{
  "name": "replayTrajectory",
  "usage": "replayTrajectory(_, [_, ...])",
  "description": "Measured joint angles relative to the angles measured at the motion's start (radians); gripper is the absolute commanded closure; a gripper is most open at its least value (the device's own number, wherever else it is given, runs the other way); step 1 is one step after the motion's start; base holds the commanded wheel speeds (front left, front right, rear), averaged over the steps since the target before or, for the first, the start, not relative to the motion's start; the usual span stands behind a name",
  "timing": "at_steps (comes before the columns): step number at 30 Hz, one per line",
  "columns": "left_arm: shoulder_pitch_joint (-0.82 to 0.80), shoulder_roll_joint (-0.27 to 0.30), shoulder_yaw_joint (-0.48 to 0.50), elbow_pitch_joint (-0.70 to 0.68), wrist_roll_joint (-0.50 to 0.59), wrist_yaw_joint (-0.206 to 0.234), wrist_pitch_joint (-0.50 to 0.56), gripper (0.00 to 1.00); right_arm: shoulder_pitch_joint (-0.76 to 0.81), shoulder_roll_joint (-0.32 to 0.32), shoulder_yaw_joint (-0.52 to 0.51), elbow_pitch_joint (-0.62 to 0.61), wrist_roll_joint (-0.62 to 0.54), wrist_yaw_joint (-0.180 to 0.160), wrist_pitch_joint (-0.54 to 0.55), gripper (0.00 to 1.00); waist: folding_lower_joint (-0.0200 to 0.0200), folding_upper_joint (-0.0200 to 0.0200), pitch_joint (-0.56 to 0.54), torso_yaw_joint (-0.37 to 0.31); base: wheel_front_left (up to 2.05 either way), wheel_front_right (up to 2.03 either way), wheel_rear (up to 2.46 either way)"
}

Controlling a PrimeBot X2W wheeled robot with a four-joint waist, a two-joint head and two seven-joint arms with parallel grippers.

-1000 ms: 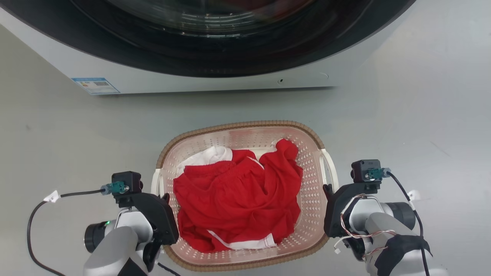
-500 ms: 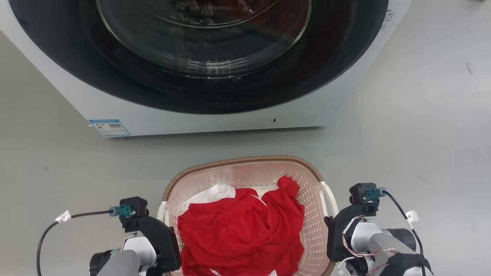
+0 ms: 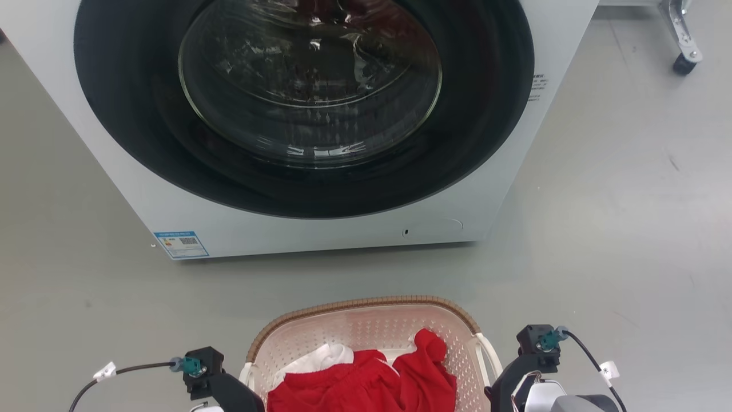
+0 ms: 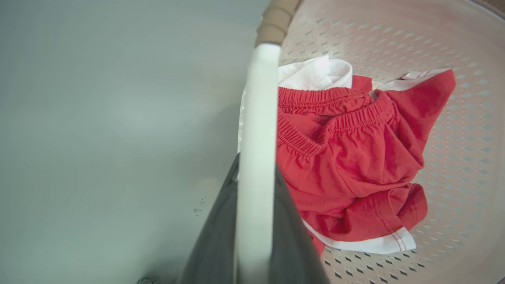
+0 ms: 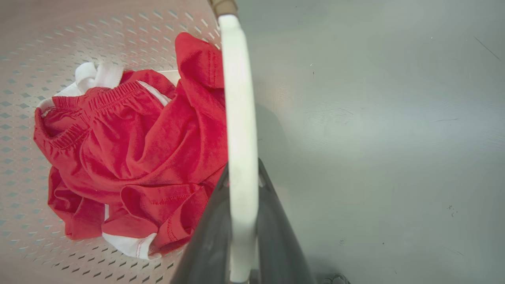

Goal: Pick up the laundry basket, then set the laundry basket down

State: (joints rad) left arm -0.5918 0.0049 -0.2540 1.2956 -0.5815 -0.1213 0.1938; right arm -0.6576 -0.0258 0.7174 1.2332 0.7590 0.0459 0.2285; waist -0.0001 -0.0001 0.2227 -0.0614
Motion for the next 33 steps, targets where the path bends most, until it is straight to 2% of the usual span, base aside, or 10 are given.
replayTrajectory(18, [0.117,-0.005,-0.037,0.001,-0.052,0.016,0.06,1.0,0.093,0.007,0.009,0.026,0.021,0.008,0.052,1.0,0.0,0.0,-0.17,0.002,0.0,0.0,0.0])
replayTrajectory(33, [0.15,-0.005,-0.074,-0.007,-0.105,0.033,0.086,1.0,0.118,0.009,0.009,0.034,0.03,0.009,0.071,1.0,0.0,0.0001,-0.213,0.006,0.0,0.0,0.0])
